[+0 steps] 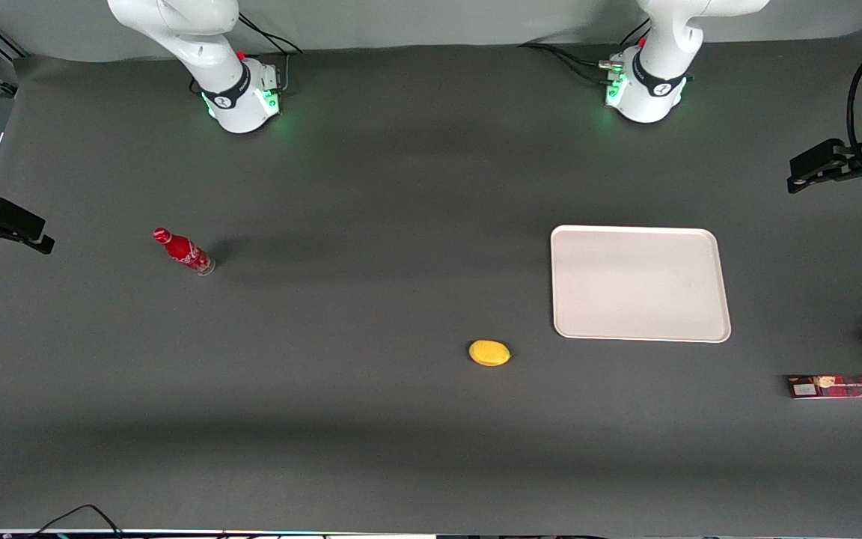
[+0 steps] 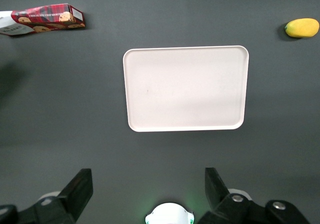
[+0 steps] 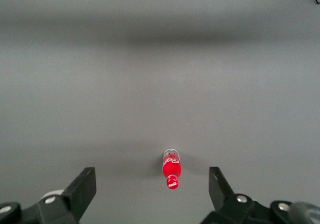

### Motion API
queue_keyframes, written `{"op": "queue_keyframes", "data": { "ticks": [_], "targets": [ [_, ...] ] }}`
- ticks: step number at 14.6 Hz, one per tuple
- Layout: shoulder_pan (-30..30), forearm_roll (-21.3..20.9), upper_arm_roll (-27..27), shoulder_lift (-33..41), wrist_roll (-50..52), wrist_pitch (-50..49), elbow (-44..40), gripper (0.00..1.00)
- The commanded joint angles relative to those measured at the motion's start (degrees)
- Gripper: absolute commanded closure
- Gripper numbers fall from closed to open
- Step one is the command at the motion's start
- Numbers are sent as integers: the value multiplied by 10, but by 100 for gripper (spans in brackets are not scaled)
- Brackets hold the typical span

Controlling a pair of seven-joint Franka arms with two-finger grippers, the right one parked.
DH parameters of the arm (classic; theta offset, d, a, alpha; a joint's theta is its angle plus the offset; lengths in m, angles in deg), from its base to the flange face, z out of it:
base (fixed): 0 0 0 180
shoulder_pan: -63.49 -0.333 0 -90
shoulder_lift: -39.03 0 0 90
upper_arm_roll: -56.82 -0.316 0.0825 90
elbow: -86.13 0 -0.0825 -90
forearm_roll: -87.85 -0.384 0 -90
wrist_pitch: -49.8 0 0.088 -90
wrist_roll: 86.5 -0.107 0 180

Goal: Place red cookie box on tray

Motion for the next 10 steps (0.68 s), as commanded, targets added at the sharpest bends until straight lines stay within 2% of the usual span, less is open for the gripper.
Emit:
{"op": "queue_keyframes", "data": {
  "ticks": [1, 10],
  "targets": [
    [6, -2, -4, -2, 3, -10, -17, 0],
    [3, -12, -13, -6, 10, -11, -20, 0]
  ]
}}
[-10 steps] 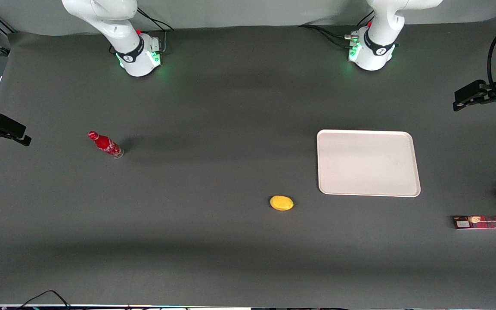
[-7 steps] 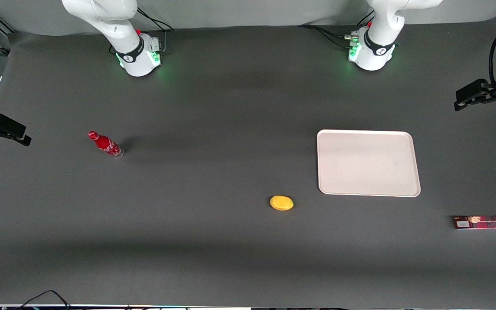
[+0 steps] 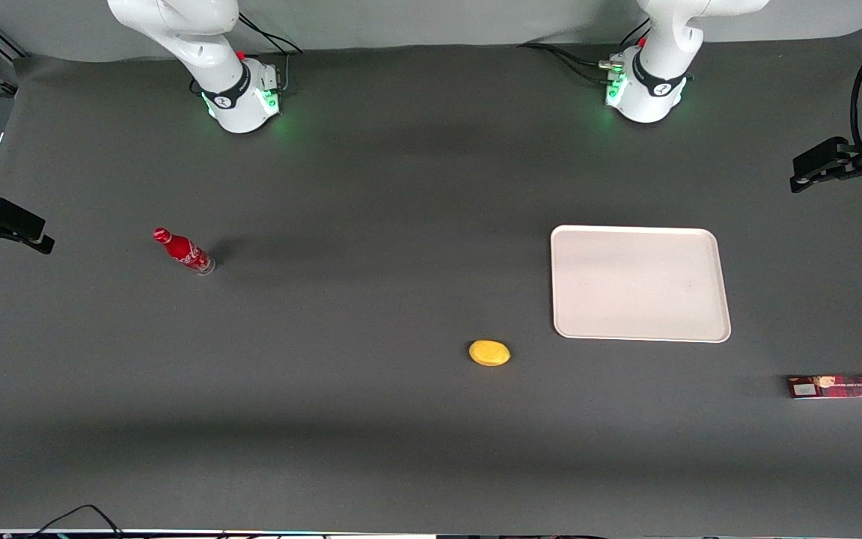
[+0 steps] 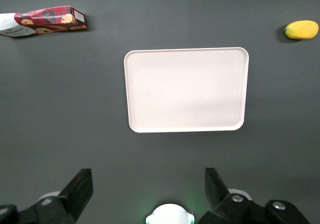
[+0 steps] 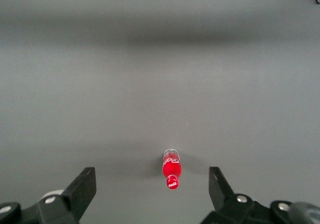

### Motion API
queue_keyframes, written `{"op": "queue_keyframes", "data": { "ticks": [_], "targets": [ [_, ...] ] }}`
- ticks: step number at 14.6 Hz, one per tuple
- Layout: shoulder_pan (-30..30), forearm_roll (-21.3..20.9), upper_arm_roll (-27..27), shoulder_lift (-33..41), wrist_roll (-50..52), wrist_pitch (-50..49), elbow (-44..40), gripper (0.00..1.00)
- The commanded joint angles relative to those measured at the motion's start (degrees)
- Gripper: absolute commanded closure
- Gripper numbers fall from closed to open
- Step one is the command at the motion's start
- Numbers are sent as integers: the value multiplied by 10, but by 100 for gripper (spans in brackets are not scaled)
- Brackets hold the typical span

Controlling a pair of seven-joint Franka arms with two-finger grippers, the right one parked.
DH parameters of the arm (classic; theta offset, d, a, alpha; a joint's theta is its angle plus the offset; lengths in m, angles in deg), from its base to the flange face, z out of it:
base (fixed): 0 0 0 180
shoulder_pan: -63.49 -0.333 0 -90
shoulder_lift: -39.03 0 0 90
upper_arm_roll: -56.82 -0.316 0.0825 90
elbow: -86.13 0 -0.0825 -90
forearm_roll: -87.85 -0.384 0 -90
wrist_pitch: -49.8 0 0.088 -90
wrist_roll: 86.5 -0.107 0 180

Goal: Place red cookie box on tray

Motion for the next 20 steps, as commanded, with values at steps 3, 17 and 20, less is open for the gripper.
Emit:
{"op": "queue_keyframes", "data": {
  "ticks": [3, 17, 20],
  "targets": [
    [3, -11, -90, -50, 10, -12, -72, 0],
    [-59, 186, -255, -386, 83, 363, -163, 0],
    [-69, 243, -255, -416, 73, 432, -129, 0]
  ]
}}
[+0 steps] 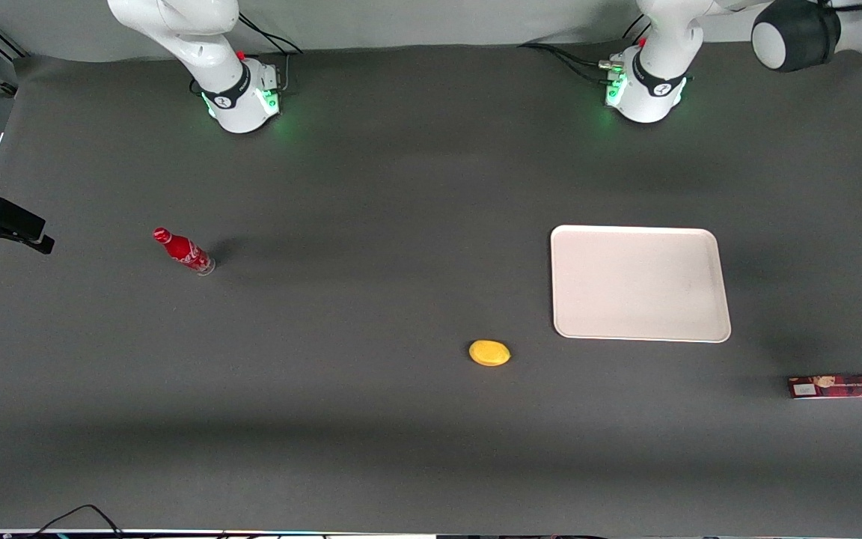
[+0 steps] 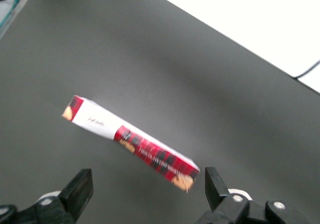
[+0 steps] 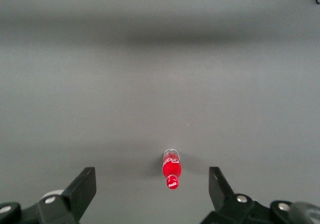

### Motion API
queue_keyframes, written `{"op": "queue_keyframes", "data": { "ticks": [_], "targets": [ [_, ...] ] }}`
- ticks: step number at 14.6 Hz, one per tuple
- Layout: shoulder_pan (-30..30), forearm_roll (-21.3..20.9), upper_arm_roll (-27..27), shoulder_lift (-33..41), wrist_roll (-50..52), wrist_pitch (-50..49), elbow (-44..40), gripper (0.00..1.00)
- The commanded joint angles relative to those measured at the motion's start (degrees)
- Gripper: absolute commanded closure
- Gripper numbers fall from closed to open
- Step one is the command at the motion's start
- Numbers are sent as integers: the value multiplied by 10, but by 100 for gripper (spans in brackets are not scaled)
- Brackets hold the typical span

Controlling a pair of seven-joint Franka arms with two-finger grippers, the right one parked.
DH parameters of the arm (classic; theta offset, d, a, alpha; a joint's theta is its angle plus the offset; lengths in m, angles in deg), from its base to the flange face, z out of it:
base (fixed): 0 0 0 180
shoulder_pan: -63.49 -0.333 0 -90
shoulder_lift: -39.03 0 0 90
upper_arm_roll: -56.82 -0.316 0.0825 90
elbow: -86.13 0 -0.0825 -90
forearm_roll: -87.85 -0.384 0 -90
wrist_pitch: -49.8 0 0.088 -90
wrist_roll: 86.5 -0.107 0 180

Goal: Place red cookie box on tray

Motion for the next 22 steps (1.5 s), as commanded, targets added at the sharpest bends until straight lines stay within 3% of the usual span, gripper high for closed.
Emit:
{"op": "queue_keyframes", "data": {
  "ticks": [1, 6, 11, 17, 22],
  "targets": [
    [-3, 66, -8, -34, -7, 46, 22, 0],
    [-6, 133, -8, -55, -41, 111, 87, 0],
    [-10, 148, -8, -64, -86, 151, 130, 0],
    [-22, 208, -8, -94, -101, 171, 126, 0],
    [-22, 211, -21, -84, -79, 145, 106, 0]
  ]
}}
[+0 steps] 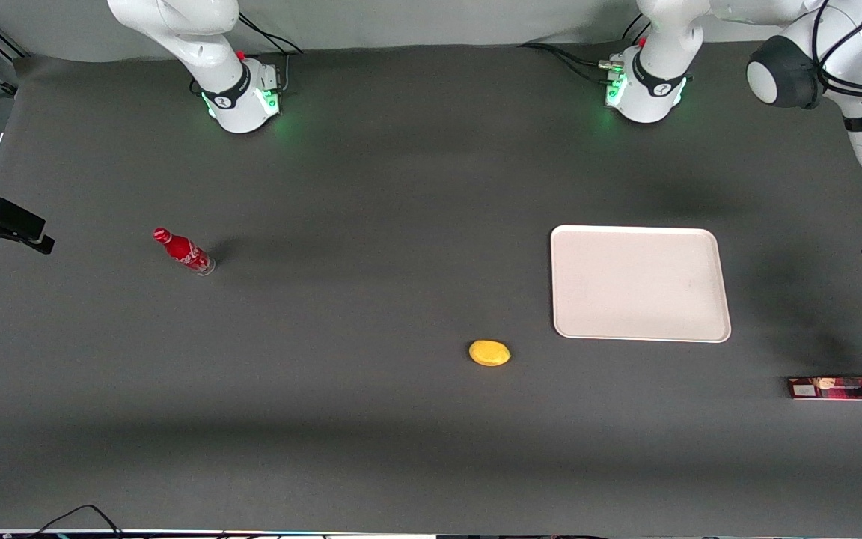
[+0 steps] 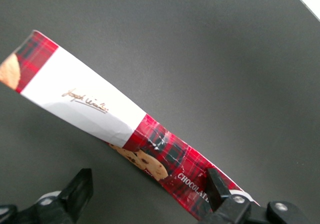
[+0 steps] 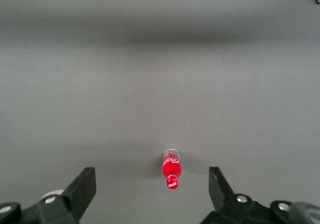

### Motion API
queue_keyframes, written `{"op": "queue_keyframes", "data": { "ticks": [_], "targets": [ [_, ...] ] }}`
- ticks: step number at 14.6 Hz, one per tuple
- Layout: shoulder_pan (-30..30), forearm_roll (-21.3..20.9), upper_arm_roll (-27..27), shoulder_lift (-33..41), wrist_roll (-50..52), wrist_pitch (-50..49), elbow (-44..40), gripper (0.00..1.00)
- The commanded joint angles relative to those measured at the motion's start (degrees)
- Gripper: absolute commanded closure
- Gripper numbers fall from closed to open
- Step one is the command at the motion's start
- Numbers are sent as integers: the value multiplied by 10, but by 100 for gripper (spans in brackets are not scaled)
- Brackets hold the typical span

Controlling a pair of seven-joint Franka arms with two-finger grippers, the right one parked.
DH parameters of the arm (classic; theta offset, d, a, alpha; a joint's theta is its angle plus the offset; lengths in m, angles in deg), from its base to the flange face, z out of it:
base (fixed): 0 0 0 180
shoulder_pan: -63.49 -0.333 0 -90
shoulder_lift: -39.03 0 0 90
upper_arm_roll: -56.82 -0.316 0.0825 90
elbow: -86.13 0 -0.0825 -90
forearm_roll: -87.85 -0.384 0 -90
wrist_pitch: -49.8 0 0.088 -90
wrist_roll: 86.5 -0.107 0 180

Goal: Place red cookie box on tray

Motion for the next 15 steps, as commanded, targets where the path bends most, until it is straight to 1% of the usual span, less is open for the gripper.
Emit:
{"op": "queue_keyframes", "data": {
  "ticks": [1, 3, 8, 10, 13, 15],
  "targets": [
    [1, 7, -34, -2, 23, -39, -34, 0],
    [1, 7, -37, -3, 54, -54, -58, 0],
    [1, 9, -33, -20, 80, -18, -56, 0],
    [0, 37, -34, -29, 79, -18, -55, 0],
    [-2, 50, -33, -35, 79, -14, -52, 0],
    [-4, 73, -33, -42, 78, -6, -49, 0]
  ]
}}
